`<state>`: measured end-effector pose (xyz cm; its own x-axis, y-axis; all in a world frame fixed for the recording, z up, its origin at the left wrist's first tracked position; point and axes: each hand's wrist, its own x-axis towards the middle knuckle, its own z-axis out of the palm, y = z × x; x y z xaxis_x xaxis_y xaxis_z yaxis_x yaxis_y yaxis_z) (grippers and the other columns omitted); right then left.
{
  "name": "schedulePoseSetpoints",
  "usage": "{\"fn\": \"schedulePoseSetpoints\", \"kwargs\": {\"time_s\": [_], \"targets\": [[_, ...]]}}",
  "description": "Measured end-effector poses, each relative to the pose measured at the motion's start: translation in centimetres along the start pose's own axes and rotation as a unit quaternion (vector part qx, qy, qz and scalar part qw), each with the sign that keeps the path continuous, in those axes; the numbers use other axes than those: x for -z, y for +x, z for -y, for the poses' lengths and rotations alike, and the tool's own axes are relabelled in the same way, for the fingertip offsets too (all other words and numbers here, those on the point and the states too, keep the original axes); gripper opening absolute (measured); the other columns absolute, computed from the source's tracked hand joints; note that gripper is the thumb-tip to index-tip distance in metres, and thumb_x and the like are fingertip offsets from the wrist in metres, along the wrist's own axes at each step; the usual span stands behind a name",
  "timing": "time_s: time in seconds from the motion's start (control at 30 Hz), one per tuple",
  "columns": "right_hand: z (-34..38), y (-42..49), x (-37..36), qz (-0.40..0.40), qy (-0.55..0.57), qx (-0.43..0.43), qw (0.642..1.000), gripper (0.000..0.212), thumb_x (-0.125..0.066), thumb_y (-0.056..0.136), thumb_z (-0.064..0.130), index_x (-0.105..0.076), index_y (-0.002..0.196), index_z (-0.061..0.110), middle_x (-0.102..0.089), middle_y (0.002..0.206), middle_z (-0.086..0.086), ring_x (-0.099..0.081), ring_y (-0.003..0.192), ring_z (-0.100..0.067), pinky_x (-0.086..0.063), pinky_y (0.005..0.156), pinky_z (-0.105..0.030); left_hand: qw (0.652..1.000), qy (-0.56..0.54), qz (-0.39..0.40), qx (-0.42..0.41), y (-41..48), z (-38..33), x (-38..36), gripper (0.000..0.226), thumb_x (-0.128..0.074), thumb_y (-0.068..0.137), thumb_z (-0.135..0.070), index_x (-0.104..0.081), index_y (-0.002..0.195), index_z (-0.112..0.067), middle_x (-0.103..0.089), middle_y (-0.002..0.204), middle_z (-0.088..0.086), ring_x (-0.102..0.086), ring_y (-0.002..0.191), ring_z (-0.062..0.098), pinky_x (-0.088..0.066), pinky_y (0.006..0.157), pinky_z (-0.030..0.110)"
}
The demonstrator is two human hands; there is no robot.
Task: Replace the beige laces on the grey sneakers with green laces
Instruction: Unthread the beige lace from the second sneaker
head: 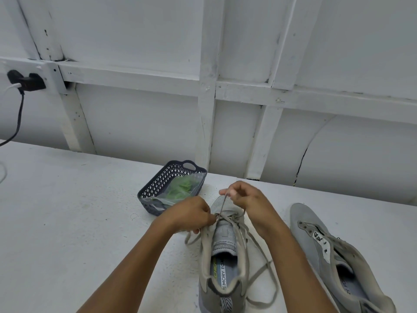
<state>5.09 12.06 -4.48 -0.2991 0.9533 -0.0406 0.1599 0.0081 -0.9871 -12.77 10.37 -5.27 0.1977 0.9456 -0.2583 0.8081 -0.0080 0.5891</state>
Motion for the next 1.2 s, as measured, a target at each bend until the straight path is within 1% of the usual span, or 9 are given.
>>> {"fn": "schedulePoseSetpoints", "kwargs": {"time_s": [0.1, 0.2, 0.4, 0.5, 0.63, 0.73, 0.9, 1.03, 1.2], "targets": [[0.7, 0.1, 0.2, -0.015, 0.093, 0.000, 0.996, 0.024, -0.040, 0.100, 0.001, -0.050, 0.080, 0.010, -0.062, 0.061, -0.001, -0.064, 0.068, -0.023, -0.052, 0.070, -0.028, 1.000, -0.001, 0.000, 0.003, 0.0, 0.0, -0.1, 0.027, -0.056, 0.091, -0.023, -0.069, 0.078, -0.004, -0.064, 0.060, -0.001, -0.055, 0.048, 0.007, -0.041, 0.051, 0.020], [1.0, 0.0, 0.1, -0.021, 0.004, -0.025, 0.999, 0.020, -0.046, 0.097, 0.005, -0.053, 0.079, 0.011, -0.041, 0.049, 0.009, -0.039, 0.045, -0.011, -0.041, 0.051, -0.027, 1.000, -0.006, 0.007, 0.010, 0.0, -0.1, -0.1, 0.028, -0.056, 0.091, -0.023, -0.069, 0.081, -0.001, -0.068, 0.063, 0.004, -0.056, 0.050, 0.010, -0.041, 0.050, 0.020], [-0.1, 0.5, -1.0, 0.075, -0.449, -0.041, 0.889, 0.009, -0.068, 0.081, 0.023, -0.074, 0.077, 0.019, -0.072, 0.085, 0.003, -0.064, 0.085, -0.016, -0.052, 0.075, -0.029, 1.000, 0.007, 0.009, 0.011, -0.1, -0.3, -0.1, 0.027, -0.055, 0.091, -0.025, -0.069, 0.078, -0.006, -0.069, 0.066, 0.010, -0.052, 0.053, 0.016, -0.039, 0.049, 0.021], [-0.3, 0.6, -0.9, 0.058, -0.416, -0.046, 0.906, 0.013, -0.070, 0.081, 0.020, -0.070, 0.068, 0.025, -0.069, 0.078, 0.008, -0.063, 0.080, -0.012, -0.052, 0.072, -0.028, 1.000, -0.001, 0.009, 0.014, -0.3, -0.3, -0.1, 0.027, -0.055, 0.091, -0.025, -0.068, 0.077, -0.007, -0.066, 0.062, 0.007, -0.053, 0.056, 0.017, -0.040, 0.051, 0.023], [0.6, 0.4, -0.2, -0.013, -0.097, -0.033, 0.995, 0.023, -0.059, 0.093, 0.011, -0.061, 0.072, 0.020, -0.073, 0.083, -0.004, -0.066, 0.082, -0.017, -0.048, 0.076, -0.032, 1.000, -0.003, 0.005, 0.016, -0.3, -0.3, 0.1, 0.025, -0.055, 0.093, -0.024, -0.066, 0.076, -0.010, -0.062, 0.058, 0.001, -0.055, 0.051, 0.011, -0.040, 0.050, 0.021], [1.4, 0.4, 0.5, -0.034, 0.060, -0.040, 0.997, 0.023, -0.046, 0.102, 0.010, -0.052, 0.080, 0.012, -0.066, 0.066, -0.006, -0.067, 0.062, -0.021, -0.053, 0.078, -0.043, 1.000, -0.001, 0.007, 0.017, -0.4, -0.3, 0.1, 0.026, -0.055, 0.093, -0.025, -0.069, 0.081, -0.007, -0.063, 0.059, 0.001, -0.055, 0.052, 0.011, -0.040, 0.050, 0.021], [0.1, 0.4, 1.4, -0.108, -0.167, 0.005, 0.980, 0.011, -0.068, 0.089, 0.028, -0.061, 0.083, 0.022, -0.050, 0.063, 0.010, -0.045, 0.058, -0.006, -0.039, 0.062, -0.027, 1.000, 0.004, 0.013, 0.017, -0.3, -0.6, 0.0, 0.026, -0.055, 0.094, -0.026, -0.068, 0.079, -0.010, -0.063, 0.059, -0.001, -0.054, 0.052, 0.011, -0.040, 0.049, 0.020], [-0.2, -0.2, 0.8, 0.038, -0.343, -0.051, 0.937, 0.010, -0.078, 0.077, 0.033, -0.074, 0.075, 0.023, -0.066, 0.070, 0.010, -0.056, 0.067, -0.005, -0.042, 0.060, -0.022, 1.000, 0.006, 0.014, 0.017, -0.3, -0.7, 0.0, 0.026, -0.055, 0.093, -0.025, -0.069, 0.080, -0.008, -0.063, 0.060, 0.002, -0.054, 0.053, 0.012, -0.041, 0.050, 0.021], [-0.3, 0.1, 0.6, 0.054, -0.333, -0.069, 0.939, 0.013, -0.075, 0.080, 0.022, -0.070, 0.067, 0.024, -0.061, 0.059, 0.012, -0.050, 0.054, -0.002, -0.036, 0.051, -0.018, 1.000, 0.003, 0.012, 0.018, -0.2, -0.7, -0.1, 0.026, -0.055, 0.092, -0.025, -0.069, 0.078, -0.008, -0.064, 0.061, 0.003, -0.054, 0.053, 0.013, -0.041, 0.050, 0.021]]}}
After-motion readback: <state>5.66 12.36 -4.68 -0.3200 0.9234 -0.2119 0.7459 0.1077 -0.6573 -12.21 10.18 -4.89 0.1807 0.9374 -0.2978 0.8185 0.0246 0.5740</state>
